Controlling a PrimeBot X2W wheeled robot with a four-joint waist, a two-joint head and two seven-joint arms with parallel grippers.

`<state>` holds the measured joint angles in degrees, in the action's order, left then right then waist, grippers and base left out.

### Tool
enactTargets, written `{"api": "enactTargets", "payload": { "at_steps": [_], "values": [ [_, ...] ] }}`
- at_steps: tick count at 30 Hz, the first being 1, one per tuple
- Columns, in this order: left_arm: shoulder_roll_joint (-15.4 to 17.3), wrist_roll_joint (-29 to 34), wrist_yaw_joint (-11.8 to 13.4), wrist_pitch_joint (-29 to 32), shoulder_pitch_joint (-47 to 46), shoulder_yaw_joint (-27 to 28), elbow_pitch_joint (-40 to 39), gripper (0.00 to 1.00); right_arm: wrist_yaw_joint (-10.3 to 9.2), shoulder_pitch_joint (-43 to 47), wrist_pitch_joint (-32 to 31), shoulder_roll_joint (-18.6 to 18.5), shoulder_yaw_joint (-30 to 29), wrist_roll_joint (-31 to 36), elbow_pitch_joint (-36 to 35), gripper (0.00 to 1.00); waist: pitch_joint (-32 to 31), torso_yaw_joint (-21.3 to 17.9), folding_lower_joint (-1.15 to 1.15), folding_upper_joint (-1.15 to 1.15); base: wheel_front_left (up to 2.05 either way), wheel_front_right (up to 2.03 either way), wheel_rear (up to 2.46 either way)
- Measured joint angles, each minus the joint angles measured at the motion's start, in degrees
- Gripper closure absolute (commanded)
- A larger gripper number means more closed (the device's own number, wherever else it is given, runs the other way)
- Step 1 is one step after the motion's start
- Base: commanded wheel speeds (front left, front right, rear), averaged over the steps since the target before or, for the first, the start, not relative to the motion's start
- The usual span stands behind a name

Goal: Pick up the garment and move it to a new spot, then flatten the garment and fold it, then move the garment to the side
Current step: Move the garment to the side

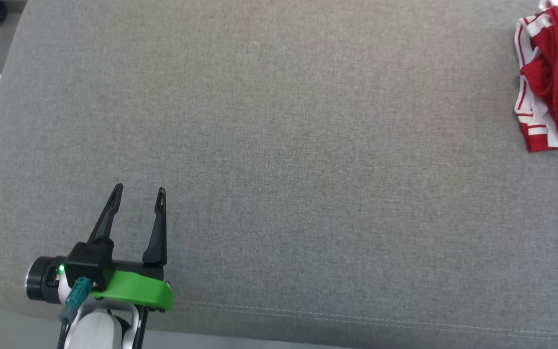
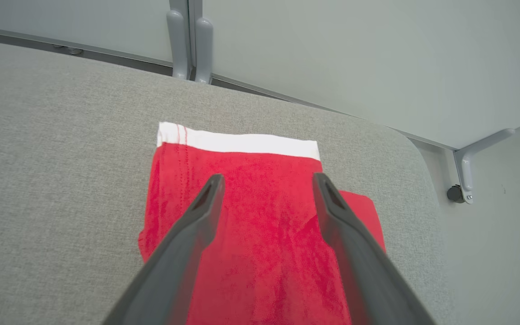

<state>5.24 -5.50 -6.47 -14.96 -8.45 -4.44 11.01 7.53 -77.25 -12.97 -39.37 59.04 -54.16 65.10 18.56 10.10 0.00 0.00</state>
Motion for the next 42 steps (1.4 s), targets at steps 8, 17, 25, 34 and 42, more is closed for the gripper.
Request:
{"api": "enactTargets", "payload": {
  "at_steps": [8,17,25,34,42],
  "values": [
    [-0.04,0.0,0.52,0.0,2.15,0.92,0.05,0.0,0.0,7.88,17.24,3.03,-1.58,-2.72,-3.45,0.0,-4.88,-1.46,0.0,0.0,0.0,0.0,0.0],
    [0.55,-0.04,1.53,0.0,5.45,2.5,-0.25,0.0,0.0,13.62,27.09,7.34,-3.09,-4.93,-6.26,0.0,-10.09,-4.33,0.0,0.0,0.0,0.0,0.0],
    [0.54,-0.52,2.38,0.0,7.47,3.21,-1.35,0.0,0.0,20.45,28.04,7.84,-12.99,-0.52,-14.18,0.0,-14.05,-6.91,0.0,0.0,0.0,0.0,0.0],
    [0.9,-0.99,3.05,0.0,10.35,4.34,-2.12,0.0,-0.01,38.36,28.03,12.58,-30.32,12.18,-27.05,0.0,-17.17,-9.98,0.0,0.0,0.0,0.0,0.0],
    [1.14,-1.37,3.53,0.0,11.22,4.48,-2.76,0.0,-0.04,50.36,28.04,18.53,-43.26,21.56,-36.17,0.0,-18.55,-12.29,0.0,0.0,0.0,0.0,0.0]
  ]
}}
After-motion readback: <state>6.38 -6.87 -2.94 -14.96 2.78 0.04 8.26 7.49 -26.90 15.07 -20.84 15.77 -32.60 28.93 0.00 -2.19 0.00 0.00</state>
